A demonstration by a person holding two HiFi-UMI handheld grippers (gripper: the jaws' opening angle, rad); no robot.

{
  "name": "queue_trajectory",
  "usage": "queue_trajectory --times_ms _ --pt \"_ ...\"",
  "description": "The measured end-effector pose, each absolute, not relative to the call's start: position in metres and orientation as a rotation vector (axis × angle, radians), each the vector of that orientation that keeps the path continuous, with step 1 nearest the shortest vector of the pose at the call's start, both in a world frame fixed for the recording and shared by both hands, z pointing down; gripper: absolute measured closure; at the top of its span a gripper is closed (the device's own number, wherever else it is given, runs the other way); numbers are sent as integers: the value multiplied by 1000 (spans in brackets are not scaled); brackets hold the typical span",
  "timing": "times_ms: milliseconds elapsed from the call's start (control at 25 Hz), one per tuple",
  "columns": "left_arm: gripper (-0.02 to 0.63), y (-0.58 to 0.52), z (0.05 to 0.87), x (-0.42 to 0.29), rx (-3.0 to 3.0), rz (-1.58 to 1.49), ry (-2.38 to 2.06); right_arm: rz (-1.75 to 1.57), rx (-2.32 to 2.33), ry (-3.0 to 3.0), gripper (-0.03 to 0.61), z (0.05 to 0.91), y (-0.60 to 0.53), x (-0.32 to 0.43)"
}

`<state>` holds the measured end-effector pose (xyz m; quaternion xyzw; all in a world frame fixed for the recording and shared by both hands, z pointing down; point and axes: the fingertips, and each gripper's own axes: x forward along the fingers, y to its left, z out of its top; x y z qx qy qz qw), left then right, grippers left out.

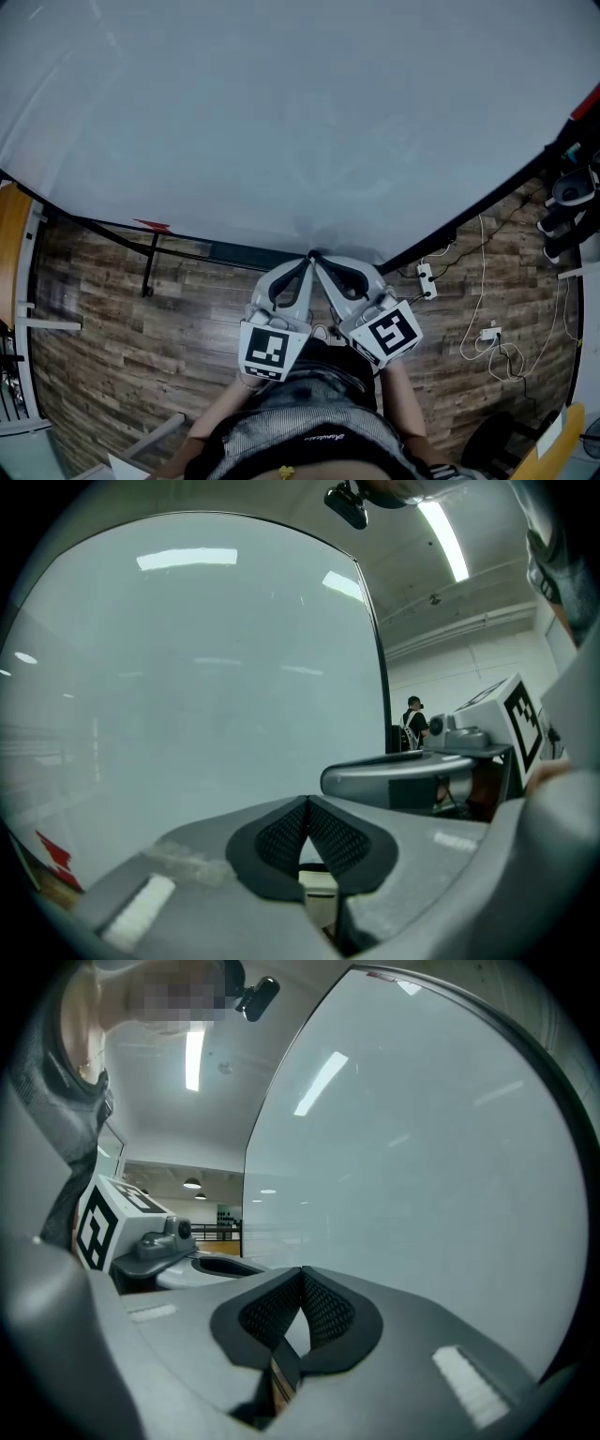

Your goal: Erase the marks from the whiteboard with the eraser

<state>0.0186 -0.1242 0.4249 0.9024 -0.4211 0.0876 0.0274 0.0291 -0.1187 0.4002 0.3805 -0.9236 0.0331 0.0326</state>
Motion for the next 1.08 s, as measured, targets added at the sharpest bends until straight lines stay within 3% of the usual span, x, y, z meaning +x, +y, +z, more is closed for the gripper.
queue_trajectory --times_ms 1080 --pt "614 -120 430 17 2774 291 -1300 110 1156 -2812 577 409 -114 31"
